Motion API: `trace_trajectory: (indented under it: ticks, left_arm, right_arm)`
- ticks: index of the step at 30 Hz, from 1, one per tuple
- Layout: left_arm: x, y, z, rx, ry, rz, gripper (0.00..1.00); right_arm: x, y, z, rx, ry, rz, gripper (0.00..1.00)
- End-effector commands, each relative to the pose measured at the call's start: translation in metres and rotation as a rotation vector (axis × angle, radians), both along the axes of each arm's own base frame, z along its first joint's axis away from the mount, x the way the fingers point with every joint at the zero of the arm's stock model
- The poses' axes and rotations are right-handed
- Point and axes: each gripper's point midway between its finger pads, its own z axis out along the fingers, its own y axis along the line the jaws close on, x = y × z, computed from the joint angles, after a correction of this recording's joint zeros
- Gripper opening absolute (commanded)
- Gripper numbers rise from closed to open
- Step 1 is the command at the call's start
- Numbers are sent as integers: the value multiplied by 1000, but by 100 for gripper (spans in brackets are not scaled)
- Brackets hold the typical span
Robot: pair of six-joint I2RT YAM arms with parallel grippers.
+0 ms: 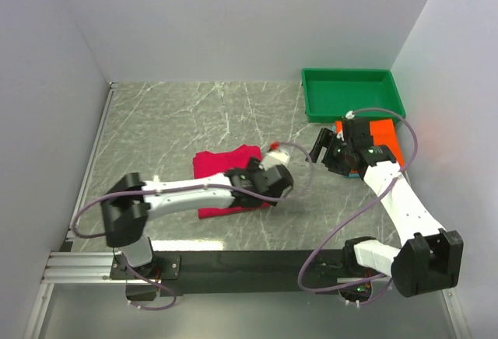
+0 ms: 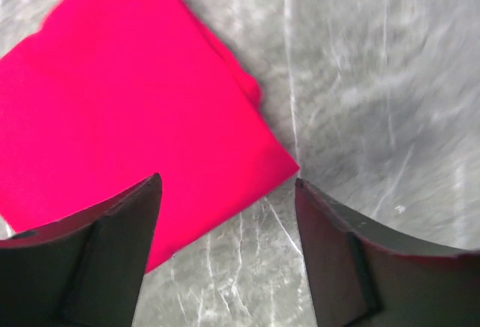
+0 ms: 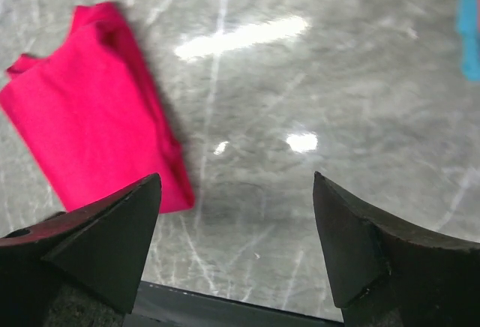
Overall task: Fold and stack the t-shirts
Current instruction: Neatly place the folded tshirt to the corner
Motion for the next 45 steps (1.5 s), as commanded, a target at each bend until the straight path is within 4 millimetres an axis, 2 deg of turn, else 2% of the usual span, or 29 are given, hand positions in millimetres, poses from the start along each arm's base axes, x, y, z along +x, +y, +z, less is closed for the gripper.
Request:
trace_trajectory:
  ticks: [1, 5, 11, 19, 24, 27, 28, 30, 31, 33, 35, 36, 38, 39, 41, 43, 45]
  left_arm:
    - [1, -25, 3, 92, -108, -95, 74]
    - [-6, -47, -16, 116, -107, -154, 69]
    - [-15, -59, -49, 156, -79, -229, 64]
    - [-16, -53, -87, 249, -51, -249, 52]
    - [-18, -46, -101, 285, -31, -234, 49]
    - [-19, -38, -106, 304, -23, -219, 32]
    - [-17, -35, -105, 301, -26, -201, 22]
    - [-15, -29, -104, 301, -28, -177, 14]
    - [-14, -27, -102, 296, -32, -169, 6]
    - [-11, -22, -94, 273, -41, -147, 1]
    - [-7, -17, -89, 255, -49, -127, 1]
    - [-6, -18, -79, 223, -60, -120, 1]
    - [-4, -16, -72, 186, -66, -111, 1]
    - [-4, -18, -60, 149, -76, -110, 1]
    - [-5, -17, -55, 117, -74, -115, 1]
    - [-5, -18, -44, 74, -84, -115, 1]
    - [-6, -22, -35, 32, -85, -117, 1]
  right_arm:
    - [-7, -20, -1, -30, 4, -85, 89]
    - [-9, -27, -6, -21, 3, -123, 89]
    - [-14, -33, -29, 52, 45, -185, 89]
    - [-14, -24, -42, 130, 66, -170, 87]
    - [-12, -19, -46, 149, 72, -143, 86]
    - [-9, -13, -48, 174, 68, -114, 86]
    - [-8, -11, -49, 184, 71, -108, 86]
    - [-6, 1, -52, 245, 79, -67, 84]
    - [-6, 7, -53, 275, 84, -46, 83]
    - [-6, 24, -56, 333, 98, 10, 82]
    - [-8, 39, -61, 352, 116, 58, 82]
    - [-4, 47, -58, 373, 100, 73, 82]
    - [-3, 67, -57, 425, 94, 133, 82]
    - [-3, 75, -57, 448, 105, 137, 82]
    - [1, 90, -57, 486, 96, 172, 82]
    - [-2, 110, -56, 535, 122, 202, 82]
    - [0, 127, -62, 569, 152, 218, 82]
